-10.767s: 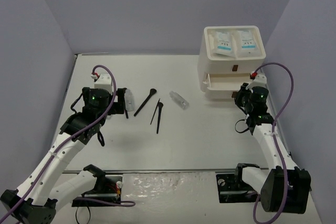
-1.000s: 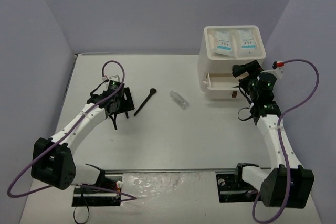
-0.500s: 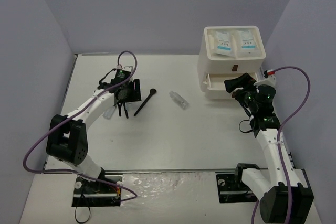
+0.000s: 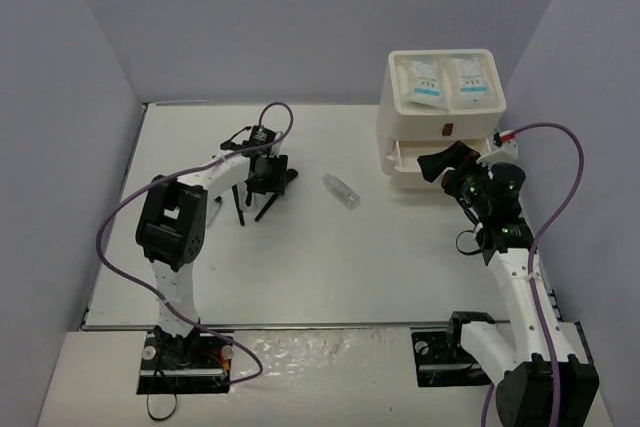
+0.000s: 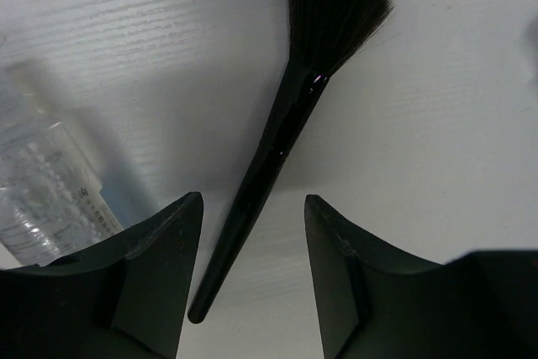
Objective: Organize the makeup
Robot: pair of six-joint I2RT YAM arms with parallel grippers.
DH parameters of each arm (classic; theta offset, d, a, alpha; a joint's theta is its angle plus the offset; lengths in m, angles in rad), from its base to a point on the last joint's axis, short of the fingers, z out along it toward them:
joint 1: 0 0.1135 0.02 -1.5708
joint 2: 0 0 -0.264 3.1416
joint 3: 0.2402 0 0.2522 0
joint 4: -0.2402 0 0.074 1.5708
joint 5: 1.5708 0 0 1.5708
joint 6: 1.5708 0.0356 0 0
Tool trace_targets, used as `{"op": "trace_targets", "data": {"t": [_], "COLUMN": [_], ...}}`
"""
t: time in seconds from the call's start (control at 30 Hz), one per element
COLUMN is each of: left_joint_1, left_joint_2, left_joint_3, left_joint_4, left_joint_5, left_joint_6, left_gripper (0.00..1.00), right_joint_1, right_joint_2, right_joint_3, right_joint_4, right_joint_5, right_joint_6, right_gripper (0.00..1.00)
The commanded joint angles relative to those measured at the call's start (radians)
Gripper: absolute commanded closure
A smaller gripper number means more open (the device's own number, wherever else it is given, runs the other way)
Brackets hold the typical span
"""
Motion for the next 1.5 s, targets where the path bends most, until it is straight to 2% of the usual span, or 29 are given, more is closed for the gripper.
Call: {"op": "trace_targets", "data": {"t": [0.0, 0.27, 0.4, 0.53, 0.73, 0.93, 1.17, 1.47], "left_joint_1": [-0.004, -0.038, -0.060, -0.090, -0.162, -0.250, -0.324, -0.367], "left_joint_2": [0.002, 0.050, 0.038, -0.032, -0.236, -0.446, -0.540, -0.586], "left_joint_3": [0.084, 0.061, 0.016, -0.041, -0.125, -0.204, -0.253, -0.274], "left_joint_4": [-0.035, -0.039, -0.009, 0.039, 0.155, 0.315, 0.456, 0.497], "left_joint_5": [0.011, 0.004, 0.006, 0.017, 0.071, 0.150, 0.204, 0.203], "left_joint_6": [0.024, 0.024, 0.005, -0.017, -0.068, -0.164, -0.242, -0.253], "left_gripper": [0.53, 0.67, 0.92, 1.00, 1.00, 1.00, 1.00, 1.00], "right_joint_1": [0.005, 0.007, 0.015, 0.043, 0.168, 0.349, 0.501, 0.525], "right_joint_2": [-0.026, -0.028, -0.026, -0.018, 0.021, 0.107, 0.189, 0.236], "right_joint_3": [0.014, 0.014, 0.022, 0.028, 0.058, 0.073, 0.094, 0.108], "right_joint_4": [0.061, 0.063, 0.067, 0.084, 0.112, 0.215, 0.299, 0.385], "right_joint_5": [-0.043, -0.054, -0.080, -0.128, -0.165, -0.150, -0.046, 0.033], "right_joint_6": [-0.025, -0.028, -0.050, -0.065, -0.092, -0.030, 0.011, 0.064], "right_gripper": [0.00, 0.00, 0.00, 0.00, 0.00, 0.03, 0.13, 0.25]}}
